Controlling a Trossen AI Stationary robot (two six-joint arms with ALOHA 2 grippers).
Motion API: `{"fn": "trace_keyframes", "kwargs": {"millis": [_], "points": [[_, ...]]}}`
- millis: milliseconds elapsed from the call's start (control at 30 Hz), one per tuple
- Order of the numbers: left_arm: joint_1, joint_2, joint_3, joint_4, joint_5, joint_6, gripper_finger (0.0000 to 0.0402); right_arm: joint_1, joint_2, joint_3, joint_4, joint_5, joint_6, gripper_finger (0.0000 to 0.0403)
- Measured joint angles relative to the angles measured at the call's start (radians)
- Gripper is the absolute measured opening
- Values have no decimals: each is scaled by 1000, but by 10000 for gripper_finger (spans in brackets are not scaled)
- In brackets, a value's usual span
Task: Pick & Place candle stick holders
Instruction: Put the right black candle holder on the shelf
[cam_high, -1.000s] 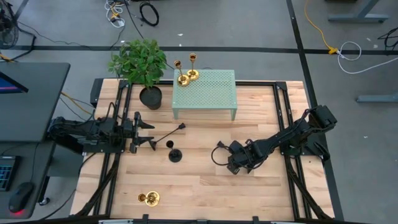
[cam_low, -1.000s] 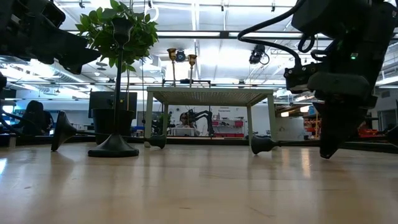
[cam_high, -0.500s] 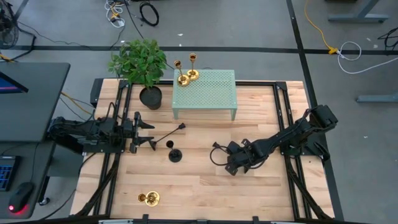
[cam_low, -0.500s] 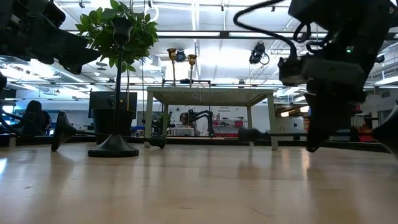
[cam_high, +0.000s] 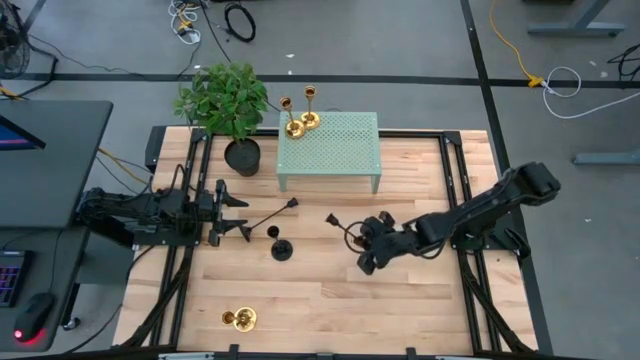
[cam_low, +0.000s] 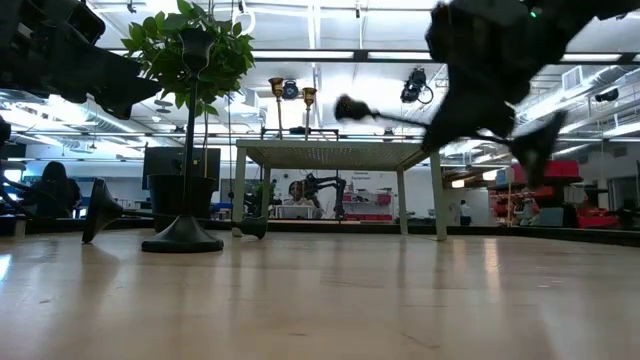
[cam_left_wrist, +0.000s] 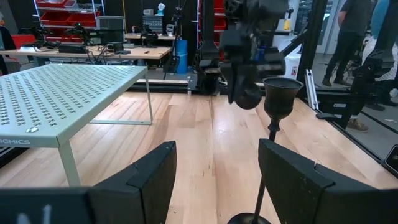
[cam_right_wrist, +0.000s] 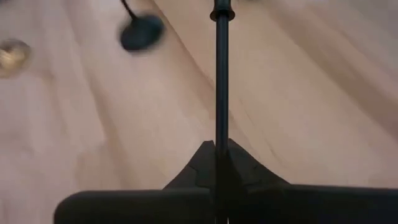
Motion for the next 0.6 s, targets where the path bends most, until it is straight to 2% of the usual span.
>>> {"fn": "trace_keyframes", "kwargs": {"millis": [267, 600], "points": [[0, 0, 0, 0, 0, 0, 227, -66, -28, 0, 194, 92, -199, 2], [0, 0, 0, 0, 0, 0, 227, -174, -28, 0, 492, 88, -439, 2]]}}
